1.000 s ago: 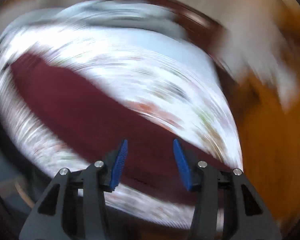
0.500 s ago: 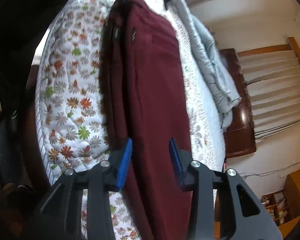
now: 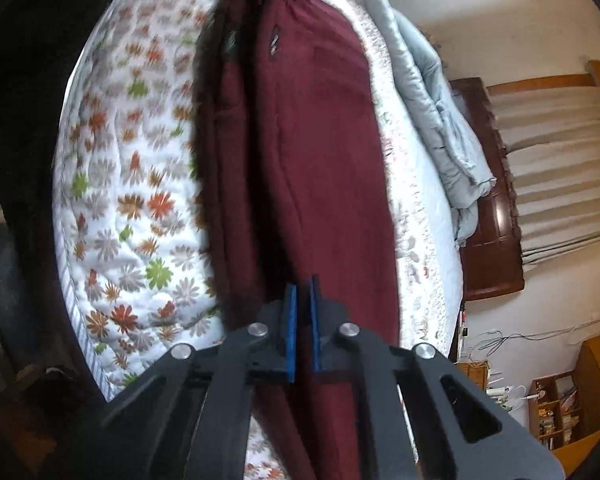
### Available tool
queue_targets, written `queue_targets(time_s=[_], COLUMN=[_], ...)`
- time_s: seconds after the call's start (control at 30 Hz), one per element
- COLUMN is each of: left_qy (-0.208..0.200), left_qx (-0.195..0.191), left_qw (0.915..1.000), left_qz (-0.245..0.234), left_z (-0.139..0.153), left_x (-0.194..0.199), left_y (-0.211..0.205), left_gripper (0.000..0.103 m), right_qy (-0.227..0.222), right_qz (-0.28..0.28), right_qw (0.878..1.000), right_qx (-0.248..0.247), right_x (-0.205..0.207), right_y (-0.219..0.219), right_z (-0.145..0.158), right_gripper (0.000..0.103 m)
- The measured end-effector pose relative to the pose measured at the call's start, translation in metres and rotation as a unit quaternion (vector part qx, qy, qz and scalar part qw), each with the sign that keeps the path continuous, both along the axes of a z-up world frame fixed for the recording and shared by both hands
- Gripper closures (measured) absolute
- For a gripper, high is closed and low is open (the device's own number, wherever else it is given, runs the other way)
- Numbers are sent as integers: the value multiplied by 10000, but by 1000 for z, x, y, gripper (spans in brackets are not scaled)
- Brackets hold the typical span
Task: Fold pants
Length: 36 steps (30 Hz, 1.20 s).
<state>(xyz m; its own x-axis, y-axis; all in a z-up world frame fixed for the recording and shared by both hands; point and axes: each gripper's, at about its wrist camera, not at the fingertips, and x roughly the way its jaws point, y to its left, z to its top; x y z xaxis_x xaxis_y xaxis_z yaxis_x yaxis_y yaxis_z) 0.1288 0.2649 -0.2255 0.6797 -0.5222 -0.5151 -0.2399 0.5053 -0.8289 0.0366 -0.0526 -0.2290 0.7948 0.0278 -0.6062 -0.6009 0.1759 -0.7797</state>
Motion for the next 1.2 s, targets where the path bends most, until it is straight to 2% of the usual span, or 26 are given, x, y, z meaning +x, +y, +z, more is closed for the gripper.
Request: queue_targets(time_s=[0.07,0.1,0.17,0.33,0.43,0.47,0.53,0.6,0.63,0.7,0.77,0.83,1.0,1.07,1.2], left_qy=[-285,-266,-45,412,844,824,650,458,357,60,-182,-334,-324,-245,118], left_qx=[128,114,-3,67,79,171,412,808,1176,1783,1963,1902,1935,1988,1856], left_qw=[9995,9995,9999,9990,9964,9965,9970,9956,9920,9829,9794,9809,9798,9786,9799], left_qz=[-81,-110,-165,-137,29,4,-64,79,274,459,448,218,-381,-475,-718], left_z=[14,14,6,-12,-20,-15,0,24,37,61,75,80,73,67,47], left_x=[-1,-1,-3,-12,-10,-10,-14,-27,-35,-47,-51,-44,-15,-6,8], left_y=[5,8,11,10,8,6,2,0,-2,-9,-20,-37,-81,-94,-109], left_gripper=[88,88,88,88,85,82,68,26,22,21,20,18,18,18,18], right_qy=[-87,-93,-24,143,62,59,-4,-168,-209,-175,-160,-122,-199,-160,-165], right_qz=[26,31,53,36,139,119,-31,-290,-496,-765,-929,-1028,-930,-882,-734], right_qw=[9999,9999,10000,9999,9999,9999,9991,9976,9967,9964,9954,9936,9925,9926,9914], right_qx=[92,103,70,29,-66,74,434,609,601,314,-153,-462,-772,-822,-1067], right_x=[-4,-6,-11,-18,-24,-26,-30,-31,-30,-28,-27,-26,-22,-20,-8], right_y=[-2,-4,-5,-6,-9,-15,-32,-67,-92,-128,-159,-179,-195,-198,-203], right_z=[9,12,7,-16,-26,-16,8,32,41,40,25,11,-21,-29,-38], right_gripper=[98,98,99,98,89,76,66,66,66,66,70,72,72,72,76])
